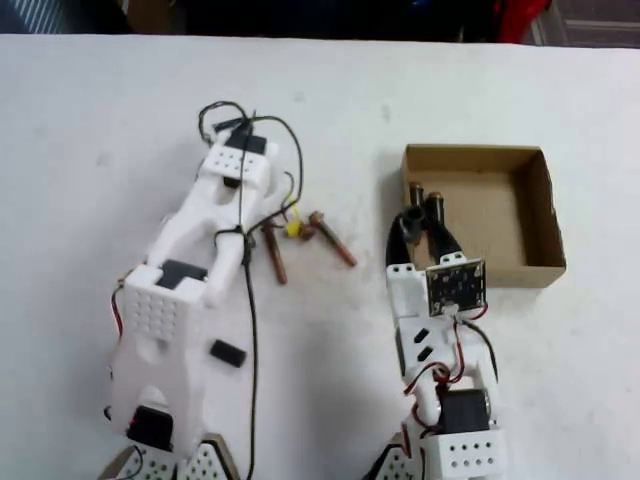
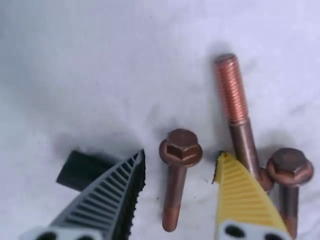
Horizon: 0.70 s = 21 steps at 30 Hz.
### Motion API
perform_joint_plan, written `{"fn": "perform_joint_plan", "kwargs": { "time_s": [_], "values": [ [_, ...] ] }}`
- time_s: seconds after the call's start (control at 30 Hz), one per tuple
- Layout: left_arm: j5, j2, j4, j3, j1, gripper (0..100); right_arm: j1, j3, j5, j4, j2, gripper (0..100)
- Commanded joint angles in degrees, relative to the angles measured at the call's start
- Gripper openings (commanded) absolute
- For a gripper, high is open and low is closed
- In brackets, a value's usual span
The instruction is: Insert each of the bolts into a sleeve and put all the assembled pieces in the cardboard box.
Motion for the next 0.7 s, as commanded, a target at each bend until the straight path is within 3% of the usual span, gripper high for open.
{"fn": "perform_joint_plan", "kwargs": {
  "time_s": [0.0,0.1,0.23,0.67],
  "values": [
    [-3.8,0.6,-3.6,-1.6,-0.4,11,0.7,0.5,-0.4,0.1,-0.7,1.7],
    [-8.2,0.7,-6.1,-1.1,-0.5,2,0.7,0.5,-0.4,0.1,-0.7,1.7],
    [-8.4,0.7,-6.2,-1.1,-0.5,7,0.7,0.5,-0.4,0.1,-0.7,1.7],
    [-8.7,0.0,-5.3,-1.6,0.7,7,0.7,0.5,-0.4,0.1,-0.7,1.7]
  ]
}}
